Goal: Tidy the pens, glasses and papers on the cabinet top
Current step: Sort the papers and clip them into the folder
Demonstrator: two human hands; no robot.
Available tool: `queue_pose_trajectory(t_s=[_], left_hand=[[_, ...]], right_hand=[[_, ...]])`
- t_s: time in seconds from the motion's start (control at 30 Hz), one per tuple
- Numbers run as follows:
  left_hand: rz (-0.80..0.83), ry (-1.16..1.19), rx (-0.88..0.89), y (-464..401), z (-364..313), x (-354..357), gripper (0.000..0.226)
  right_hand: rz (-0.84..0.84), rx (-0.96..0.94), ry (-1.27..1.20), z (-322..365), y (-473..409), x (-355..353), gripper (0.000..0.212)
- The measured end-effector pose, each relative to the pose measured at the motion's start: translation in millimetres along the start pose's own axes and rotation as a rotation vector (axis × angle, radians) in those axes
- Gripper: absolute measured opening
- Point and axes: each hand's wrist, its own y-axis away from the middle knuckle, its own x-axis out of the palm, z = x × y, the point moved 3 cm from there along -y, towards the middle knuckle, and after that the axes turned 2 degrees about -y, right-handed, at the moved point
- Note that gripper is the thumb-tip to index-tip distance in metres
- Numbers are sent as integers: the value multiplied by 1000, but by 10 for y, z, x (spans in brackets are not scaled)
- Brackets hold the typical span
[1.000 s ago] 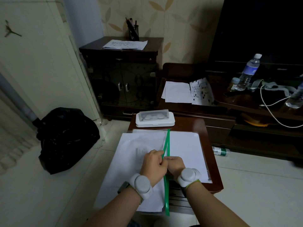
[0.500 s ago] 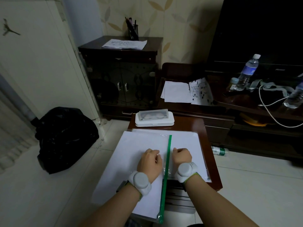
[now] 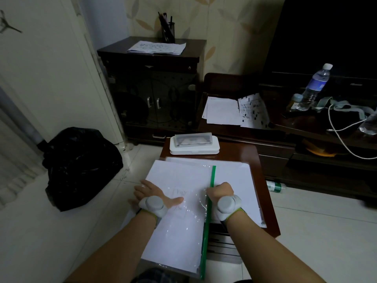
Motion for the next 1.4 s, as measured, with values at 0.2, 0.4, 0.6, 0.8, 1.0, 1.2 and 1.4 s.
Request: queue_pose_trajectory(t_s=[0.2, 0.4, 0.6, 0.8, 1.0, 1.2, 1.4], left_hand=[[-183, -76, 14, 27, -76, -192, 121], [-310, 104, 128, 182, -400, -476, 55], [-314, 90, 332, 342, -869, -709, 38], [-371, 54, 584, 373, -1370, -778, 43], [-278, 22, 721, 177, -1628, -592, 42], [-286, 58, 727, -37, -1745, -446, 37], [-330, 60, 644, -147, -1782, -354, 32]], right_hand=[[53, 4, -89, -102, 27, 92, 16], [43, -13, -170, -76, 213, -78, 10], [40, 2, -309, -109, 284, -128, 12], [35, 12, -569, -111, 433, -243, 12], [-13, 58, -638, -512, 88, 43, 33], [94, 243, -651, -627, 117, 153, 64], [108, 260, -771, -658, 112, 155, 63]])
